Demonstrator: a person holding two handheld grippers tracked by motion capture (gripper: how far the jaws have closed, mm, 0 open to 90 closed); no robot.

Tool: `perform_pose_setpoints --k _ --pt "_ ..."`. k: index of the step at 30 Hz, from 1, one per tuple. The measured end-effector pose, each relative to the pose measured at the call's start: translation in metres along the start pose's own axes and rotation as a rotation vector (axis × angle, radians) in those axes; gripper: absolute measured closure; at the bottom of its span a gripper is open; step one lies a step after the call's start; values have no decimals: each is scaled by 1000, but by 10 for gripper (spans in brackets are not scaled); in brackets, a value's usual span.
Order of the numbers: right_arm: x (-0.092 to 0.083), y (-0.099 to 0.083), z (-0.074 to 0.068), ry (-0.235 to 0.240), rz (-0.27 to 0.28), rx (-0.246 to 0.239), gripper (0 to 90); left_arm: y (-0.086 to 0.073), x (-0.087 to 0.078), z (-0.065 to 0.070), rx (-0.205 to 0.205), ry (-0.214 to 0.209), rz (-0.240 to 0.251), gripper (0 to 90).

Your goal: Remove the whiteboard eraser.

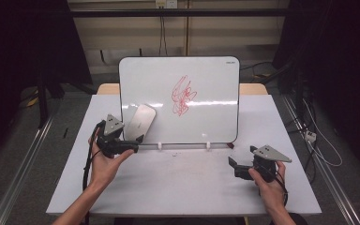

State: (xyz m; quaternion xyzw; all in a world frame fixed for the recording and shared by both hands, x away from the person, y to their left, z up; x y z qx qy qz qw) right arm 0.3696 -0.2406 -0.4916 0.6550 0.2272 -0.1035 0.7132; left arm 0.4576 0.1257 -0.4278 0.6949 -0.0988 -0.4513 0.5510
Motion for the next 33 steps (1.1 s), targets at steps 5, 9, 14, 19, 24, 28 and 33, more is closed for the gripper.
perform_pose_setpoints --k 5,9,14,19,24,28,33 --pt "0 0 -1 1 -1 0 56 7 4 -4 32 26 -6 117" --pt "0 0 -1 0 -3 -1 58 11 12 0 20 13 -18 152" --pt "0 0 -2 7 -5 -2 59 14 23 -4 30 53 -36 182" --pt "0 -1 -1 8 -6 -3 59 14 31 -6 62 79 -67 183" --pt "1 -1 -2 8 -6 -6 59 14 41 -1 83 96 -95 172" --pt "1 -1 -2 8 -7 -4 60 9 46 -3 43 118 -117 212" --pt "1 -1 -1 9 -9 -8 60 9 48 -4 39 115 -123 259"
Point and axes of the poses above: each handheld gripper's, and its own axes: x roughly forward along the jaws, y roughly out of its top, z roughly to its right, the point moved 9 cm from there along x, roughly forward along the jaws, and after that the axes turned 12 degrees about -y, right-handed, at the moved point
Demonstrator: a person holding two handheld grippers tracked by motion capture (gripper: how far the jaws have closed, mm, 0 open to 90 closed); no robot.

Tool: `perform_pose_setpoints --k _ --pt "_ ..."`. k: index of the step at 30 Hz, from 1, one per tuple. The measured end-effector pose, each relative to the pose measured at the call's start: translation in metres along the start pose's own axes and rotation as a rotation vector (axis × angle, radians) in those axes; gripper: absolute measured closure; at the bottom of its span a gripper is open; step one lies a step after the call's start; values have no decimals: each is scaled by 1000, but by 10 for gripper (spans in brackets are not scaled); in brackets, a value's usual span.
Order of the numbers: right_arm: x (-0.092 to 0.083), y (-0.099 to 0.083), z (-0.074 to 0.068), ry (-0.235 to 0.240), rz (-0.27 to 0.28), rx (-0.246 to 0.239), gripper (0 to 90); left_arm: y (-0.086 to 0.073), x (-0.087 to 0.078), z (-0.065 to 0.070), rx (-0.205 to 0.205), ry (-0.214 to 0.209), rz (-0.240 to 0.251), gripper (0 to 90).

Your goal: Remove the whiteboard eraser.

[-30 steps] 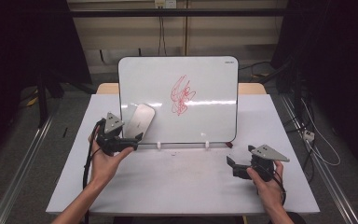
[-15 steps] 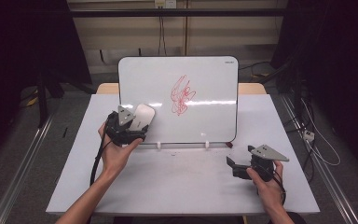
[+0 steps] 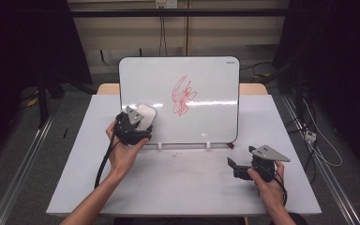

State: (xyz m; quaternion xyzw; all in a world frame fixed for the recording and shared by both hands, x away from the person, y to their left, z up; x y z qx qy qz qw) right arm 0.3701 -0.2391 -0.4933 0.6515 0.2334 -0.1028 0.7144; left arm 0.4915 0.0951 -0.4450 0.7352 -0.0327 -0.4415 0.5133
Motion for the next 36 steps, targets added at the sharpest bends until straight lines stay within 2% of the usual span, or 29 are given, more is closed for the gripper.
perform_pose_setpoints --k 1,2,6,15,33,36 --pt "0 0 1 -1 1 -1 60 0 2 0 -9 9 8 281" --pt "0 0 1 -1 1 -1 60 -1 2 0 -3 7 -9 281" --pt "0 0 0 -5 -1 0 62 0 4 0 -2 36 -16 293" --pt "-1 0 0 -4 0 -2 63 0 4 0 -1 43 -24 302" --pt "-1 0 -1 -5 -3 1 62 -1 2 -1 -2 -9 -24 305" --pt "-1 0 0 -5 0 -1 62 -1 1 -1 -13 -20 -18 305"
Point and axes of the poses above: each handheld gripper's, and its own axes: x roughly forward along the jaws, y roughly out of its top, z roughly to its right, the point moved 9 cm from there along x, roughly forward along the jaws, and after that the axes turned 12 degrees about -y, right-handed, at the moved point
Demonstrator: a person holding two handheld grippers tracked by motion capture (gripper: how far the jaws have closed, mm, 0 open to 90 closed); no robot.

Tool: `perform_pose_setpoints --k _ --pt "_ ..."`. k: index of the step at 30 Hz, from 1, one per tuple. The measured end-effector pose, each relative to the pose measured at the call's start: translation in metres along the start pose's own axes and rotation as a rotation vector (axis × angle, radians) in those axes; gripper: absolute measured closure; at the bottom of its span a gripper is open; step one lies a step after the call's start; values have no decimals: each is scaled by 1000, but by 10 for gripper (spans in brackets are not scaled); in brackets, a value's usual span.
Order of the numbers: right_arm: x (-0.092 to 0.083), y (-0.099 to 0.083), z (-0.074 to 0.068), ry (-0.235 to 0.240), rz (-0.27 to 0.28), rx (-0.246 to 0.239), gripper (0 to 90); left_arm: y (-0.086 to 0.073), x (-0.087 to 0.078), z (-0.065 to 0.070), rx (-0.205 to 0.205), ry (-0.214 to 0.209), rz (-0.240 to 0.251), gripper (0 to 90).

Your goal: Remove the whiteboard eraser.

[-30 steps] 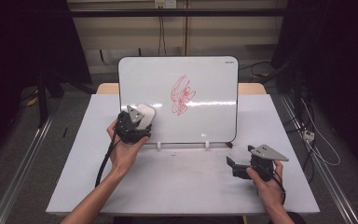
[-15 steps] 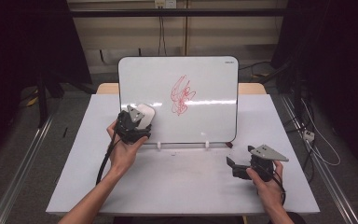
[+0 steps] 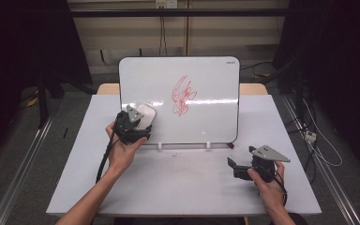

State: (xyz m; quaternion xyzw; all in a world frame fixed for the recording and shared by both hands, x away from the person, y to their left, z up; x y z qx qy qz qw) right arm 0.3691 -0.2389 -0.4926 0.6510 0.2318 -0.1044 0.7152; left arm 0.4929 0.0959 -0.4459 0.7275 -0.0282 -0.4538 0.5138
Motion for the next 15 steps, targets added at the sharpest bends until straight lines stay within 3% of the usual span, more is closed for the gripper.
perform_pose_setpoints --k 9,12,15 --pt "2 1 -1 -1 -3 9 63 -2 -3 -3 -17 -34 15 305" --pt "1 1 -2 0 0 7 62 0 -8 -2 -42 -61 43 305" --pt "2 1 -2 2 -2 8 62 9 -20 1 -15 -53 78 305"
Point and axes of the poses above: each handheld gripper's, and its own axes: x roughly forward along the jaws, y roughly out of its top, z roughly to its right, the point moved 9 cm from there along x, roughly forward along the jaws, and after that the axes turned 12 degrees about -y, right-handed, at the moved point
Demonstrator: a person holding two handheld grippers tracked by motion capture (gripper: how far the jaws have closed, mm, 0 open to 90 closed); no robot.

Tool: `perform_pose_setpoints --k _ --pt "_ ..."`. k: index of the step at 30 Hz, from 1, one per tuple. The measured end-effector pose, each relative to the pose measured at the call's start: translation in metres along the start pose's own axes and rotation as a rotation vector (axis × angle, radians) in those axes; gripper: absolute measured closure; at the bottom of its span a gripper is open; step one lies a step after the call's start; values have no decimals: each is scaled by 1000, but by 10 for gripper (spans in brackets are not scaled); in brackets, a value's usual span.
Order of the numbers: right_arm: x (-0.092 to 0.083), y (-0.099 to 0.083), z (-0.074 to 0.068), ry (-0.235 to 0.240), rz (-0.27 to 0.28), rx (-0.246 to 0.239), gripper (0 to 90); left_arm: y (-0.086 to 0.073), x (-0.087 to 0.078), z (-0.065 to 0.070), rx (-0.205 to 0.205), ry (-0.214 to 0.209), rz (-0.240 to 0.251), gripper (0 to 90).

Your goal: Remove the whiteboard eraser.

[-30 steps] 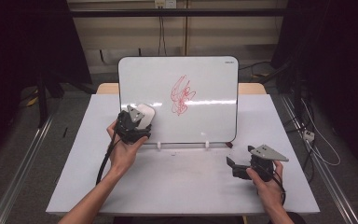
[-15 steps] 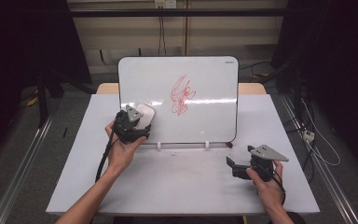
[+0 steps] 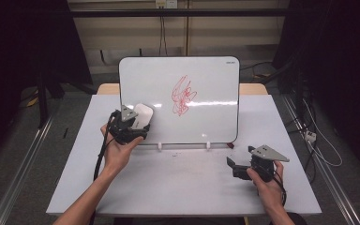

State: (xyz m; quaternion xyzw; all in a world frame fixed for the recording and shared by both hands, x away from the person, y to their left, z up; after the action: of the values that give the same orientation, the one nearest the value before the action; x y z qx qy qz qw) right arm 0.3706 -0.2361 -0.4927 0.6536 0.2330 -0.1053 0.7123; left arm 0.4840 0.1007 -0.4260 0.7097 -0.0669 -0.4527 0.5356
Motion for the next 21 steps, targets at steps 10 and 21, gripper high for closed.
perform_pose_setpoints --k 10,21 --pt "-1 0 1 -1 6 -6 63 12 -15 1 -20 -24 81 304" --pt "-2 1 1 8 9 -2 62 19 -24 4 -5 -20 112 304"
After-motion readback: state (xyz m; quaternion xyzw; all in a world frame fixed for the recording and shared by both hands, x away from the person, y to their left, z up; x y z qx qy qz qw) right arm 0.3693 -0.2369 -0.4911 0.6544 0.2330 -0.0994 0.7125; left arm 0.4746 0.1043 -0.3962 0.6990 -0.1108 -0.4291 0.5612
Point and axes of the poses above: each handheld gripper's, and its own axes: x roughly forward along the jaws, y roughly out of its top, z roughly to its right, the point moved 9 cm from there along x, roughly forward along the jaws, and after that the axes turned 12 degrees about -y, right-handed, at the moved point
